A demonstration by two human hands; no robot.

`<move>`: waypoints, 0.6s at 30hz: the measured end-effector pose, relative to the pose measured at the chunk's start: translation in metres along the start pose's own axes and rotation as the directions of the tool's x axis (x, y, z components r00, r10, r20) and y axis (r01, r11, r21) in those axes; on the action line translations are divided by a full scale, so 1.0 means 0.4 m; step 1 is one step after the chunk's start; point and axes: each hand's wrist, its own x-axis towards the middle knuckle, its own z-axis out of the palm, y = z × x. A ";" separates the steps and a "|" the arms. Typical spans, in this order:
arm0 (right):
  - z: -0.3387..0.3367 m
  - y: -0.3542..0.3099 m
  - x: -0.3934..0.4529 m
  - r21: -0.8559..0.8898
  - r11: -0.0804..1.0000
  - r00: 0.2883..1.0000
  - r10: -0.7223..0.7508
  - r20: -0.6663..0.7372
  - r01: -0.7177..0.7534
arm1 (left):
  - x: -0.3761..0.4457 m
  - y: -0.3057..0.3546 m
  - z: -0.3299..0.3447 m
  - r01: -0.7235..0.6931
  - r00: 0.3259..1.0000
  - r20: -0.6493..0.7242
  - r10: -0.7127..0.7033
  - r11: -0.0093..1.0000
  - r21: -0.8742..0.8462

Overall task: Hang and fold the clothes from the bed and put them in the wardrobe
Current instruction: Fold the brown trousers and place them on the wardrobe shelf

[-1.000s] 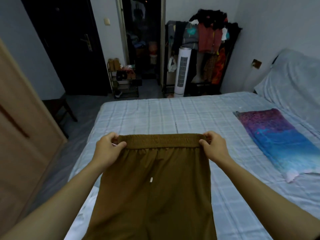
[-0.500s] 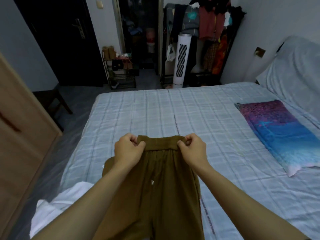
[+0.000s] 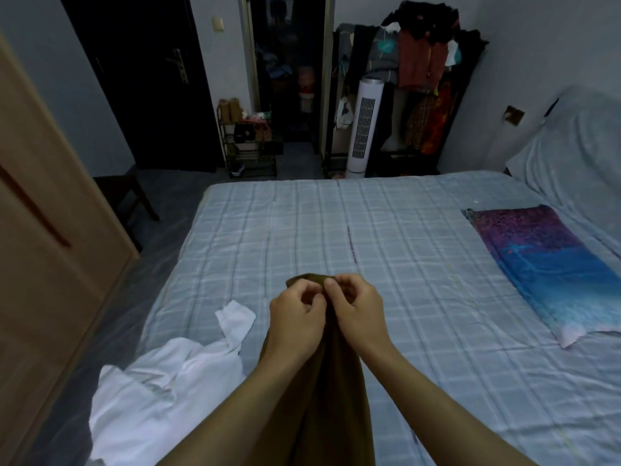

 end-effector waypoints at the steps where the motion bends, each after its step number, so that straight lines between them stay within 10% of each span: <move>1: -0.002 -0.002 -0.012 0.021 1.000 1.000 -0.003 0.022 0.002 | -0.015 -0.001 -0.005 -0.028 0.999 0.033 0.028 1.000 -0.005; 11: -0.057 -0.022 -0.054 -0.087 0.988 0.983 -0.116 0.145 0.129 | -0.036 -0.034 -0.125 -0.230 0.972 0.009 0.233 0.956 0.184; 18: -0.120 -0.133 -0.090 -0.007 0.953 0.905 -0.286 0.316 0.304 | -0.001 -0.031 -0.230 -0.472 0.871 0.368 0.326 0.765 0.438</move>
